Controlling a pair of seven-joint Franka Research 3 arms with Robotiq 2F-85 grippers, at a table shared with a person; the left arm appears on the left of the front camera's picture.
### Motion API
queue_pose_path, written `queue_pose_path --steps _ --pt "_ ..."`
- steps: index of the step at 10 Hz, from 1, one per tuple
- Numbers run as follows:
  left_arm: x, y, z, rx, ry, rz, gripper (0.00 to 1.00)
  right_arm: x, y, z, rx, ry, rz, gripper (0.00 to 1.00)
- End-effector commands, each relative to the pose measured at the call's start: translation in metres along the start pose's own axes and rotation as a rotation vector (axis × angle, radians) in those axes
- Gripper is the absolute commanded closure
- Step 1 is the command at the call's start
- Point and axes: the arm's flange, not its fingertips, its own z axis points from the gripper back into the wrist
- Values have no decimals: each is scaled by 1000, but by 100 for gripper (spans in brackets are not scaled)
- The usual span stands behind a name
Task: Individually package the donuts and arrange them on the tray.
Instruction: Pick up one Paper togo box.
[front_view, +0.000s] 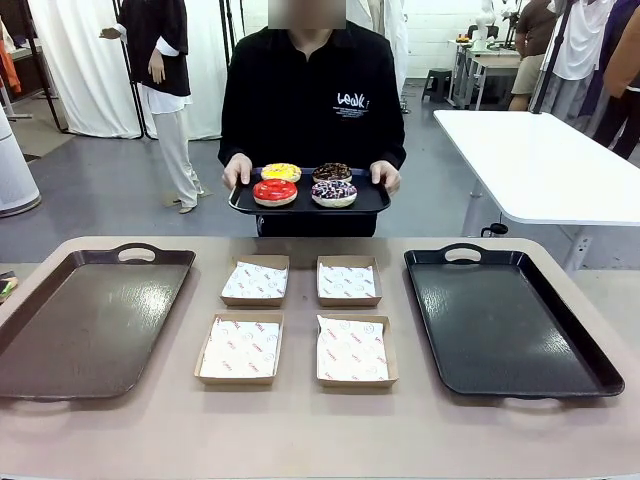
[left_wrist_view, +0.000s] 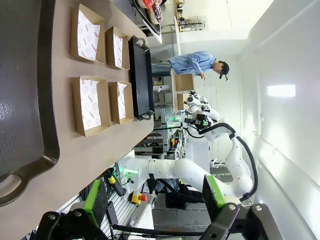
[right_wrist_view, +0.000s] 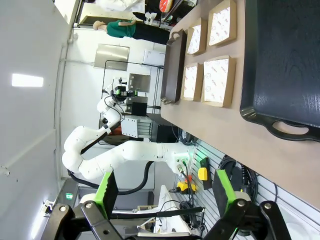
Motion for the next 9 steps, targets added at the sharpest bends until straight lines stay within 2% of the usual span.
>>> queue_pose_path --steps 1,4,5,7,8,9 --pt "-1 0 1 -8 -1 -6 0 0 1 -1 10 -11 7 0" --pt "-1 0 1 -8 -1 -6 0 0 0 0 0 0 0 0" --pt "-1 0 1 -8 -1 -6 0 9 17 -13 -18 37 48 0" --pt "-1 0 1 -8 -1 -6 0 48 53 -53 -123 110 26 0" --pt "-1 0 1 -8 -1 -6 0 77 75 -73 -171 122 -12 0" --pt "-1 0 1 -8 -1 -6 0 110 99 -94 -246 93 -50 0"
